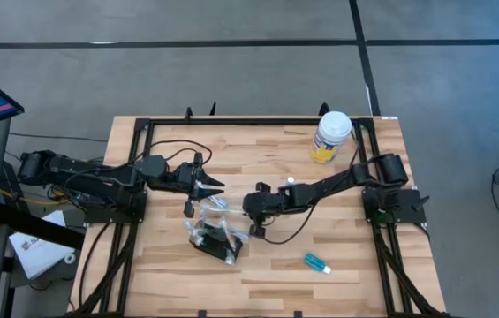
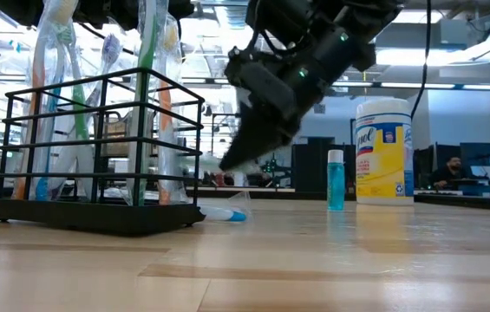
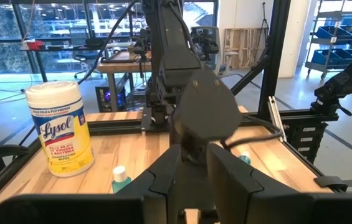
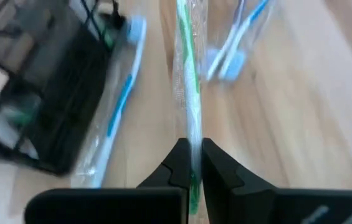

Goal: Pick & Place toothbrushing station
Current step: Put the green toothbrush into the mesh organizer

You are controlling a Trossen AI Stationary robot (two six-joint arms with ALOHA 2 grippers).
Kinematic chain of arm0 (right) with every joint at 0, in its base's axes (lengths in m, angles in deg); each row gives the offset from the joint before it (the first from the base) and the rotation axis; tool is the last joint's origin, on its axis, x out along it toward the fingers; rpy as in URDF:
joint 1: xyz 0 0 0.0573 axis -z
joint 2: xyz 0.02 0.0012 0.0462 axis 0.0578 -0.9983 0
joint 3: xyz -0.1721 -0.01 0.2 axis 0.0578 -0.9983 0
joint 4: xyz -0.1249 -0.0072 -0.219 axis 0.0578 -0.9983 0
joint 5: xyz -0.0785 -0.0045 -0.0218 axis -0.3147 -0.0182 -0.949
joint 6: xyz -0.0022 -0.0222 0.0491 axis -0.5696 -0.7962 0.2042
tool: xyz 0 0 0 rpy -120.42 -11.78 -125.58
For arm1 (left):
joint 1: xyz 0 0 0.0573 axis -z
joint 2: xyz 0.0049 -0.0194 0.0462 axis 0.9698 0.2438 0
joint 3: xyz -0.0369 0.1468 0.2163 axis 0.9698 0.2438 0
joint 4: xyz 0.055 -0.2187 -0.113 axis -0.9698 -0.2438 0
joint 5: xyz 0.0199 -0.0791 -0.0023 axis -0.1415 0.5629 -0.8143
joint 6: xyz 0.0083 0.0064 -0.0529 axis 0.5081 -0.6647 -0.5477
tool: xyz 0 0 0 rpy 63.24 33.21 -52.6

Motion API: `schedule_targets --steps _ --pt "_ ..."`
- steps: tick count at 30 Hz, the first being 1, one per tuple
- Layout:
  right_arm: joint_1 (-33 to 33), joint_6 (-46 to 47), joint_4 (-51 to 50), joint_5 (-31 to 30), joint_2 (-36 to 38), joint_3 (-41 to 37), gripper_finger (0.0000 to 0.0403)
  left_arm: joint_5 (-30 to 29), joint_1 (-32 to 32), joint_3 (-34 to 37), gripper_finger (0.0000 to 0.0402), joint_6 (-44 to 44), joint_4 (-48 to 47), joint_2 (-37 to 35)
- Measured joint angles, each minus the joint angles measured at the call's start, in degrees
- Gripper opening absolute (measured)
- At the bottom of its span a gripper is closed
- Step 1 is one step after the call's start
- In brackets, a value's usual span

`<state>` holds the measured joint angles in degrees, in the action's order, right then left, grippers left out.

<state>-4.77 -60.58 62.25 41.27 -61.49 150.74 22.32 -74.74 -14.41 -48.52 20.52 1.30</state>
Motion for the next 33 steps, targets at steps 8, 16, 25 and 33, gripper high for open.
schedule_targets --steps 8,16,25,33 --pt "-0.55 -1.64 -3.37 -3.06 5.27 -0.12 0.0009 -0.02 0.0 0.0 0.0071 0.0 0.47 0.0" --pt "-0.96 -3.13 -8.39 -9.75 12.51 -0.09 0.0009 -0.01 0.0 0.0 0.0071 0.0 0.47 -0.02" --pt "-0.91 -3.15 -13.86 -16.66 19.32 -0.05 0.0009 0.0 0.0 0.0 0.0071 0.0 0.58 -0.02" --pt "-0.76 -3.29 -15.67 -21.56 23.44 -0.07 0.0009 0.0 0.0 0.0 0.0071 0.0 0.71 -0.02"
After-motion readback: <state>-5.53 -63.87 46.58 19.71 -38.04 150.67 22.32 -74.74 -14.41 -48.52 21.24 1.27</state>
